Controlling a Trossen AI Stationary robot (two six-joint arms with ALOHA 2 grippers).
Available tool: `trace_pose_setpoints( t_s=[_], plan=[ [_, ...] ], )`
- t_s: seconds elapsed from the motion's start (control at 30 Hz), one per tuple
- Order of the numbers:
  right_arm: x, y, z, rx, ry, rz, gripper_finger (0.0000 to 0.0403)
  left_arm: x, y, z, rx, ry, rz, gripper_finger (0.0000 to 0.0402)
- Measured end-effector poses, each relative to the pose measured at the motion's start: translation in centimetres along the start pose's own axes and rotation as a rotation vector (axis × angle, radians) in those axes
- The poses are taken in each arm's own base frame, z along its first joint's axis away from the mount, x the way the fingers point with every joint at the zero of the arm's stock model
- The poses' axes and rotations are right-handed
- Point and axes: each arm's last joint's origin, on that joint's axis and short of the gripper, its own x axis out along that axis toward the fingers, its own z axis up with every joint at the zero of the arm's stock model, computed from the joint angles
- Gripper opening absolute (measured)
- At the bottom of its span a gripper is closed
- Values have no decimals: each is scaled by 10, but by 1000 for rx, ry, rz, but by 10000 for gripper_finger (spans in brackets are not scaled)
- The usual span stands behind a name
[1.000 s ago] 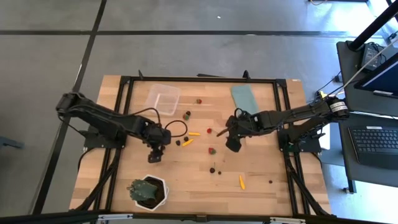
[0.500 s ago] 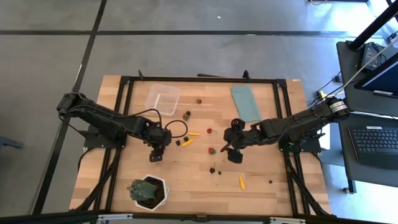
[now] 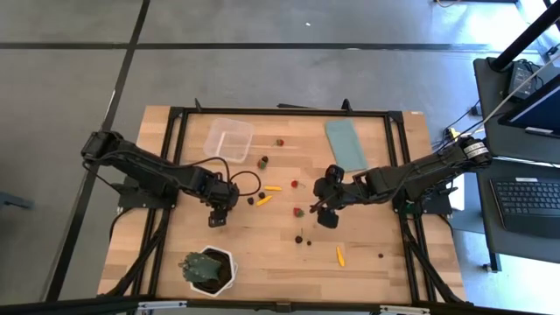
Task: Pick and placing Produce into tupperware
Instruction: Put the blackberry into the transparent bin
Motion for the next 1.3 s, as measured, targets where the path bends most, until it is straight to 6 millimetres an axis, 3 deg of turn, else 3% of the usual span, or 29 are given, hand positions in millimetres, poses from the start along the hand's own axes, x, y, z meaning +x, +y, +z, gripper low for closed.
trace_pose_setpoints(
  t_s=[0.53, 0.77, 1.03, 1.3],
  plan=[
    [0, -1, 0, 20, -11, -28, 339, 24, 2, -8, -38, -113, 18, 259],
    [0, -1, 0, 20, -11, -29, 339, 32, 5, -17, -39, -78, 4, 257],
    [0, -1, 0, 20, -11, -30, 339, 32, 2, -11, -48, -150, -27, 233],
    [0, -1, 0, 21, -11, -31, 339, 52, -3, -13, -21, -72, 21, 224]
  ],
)
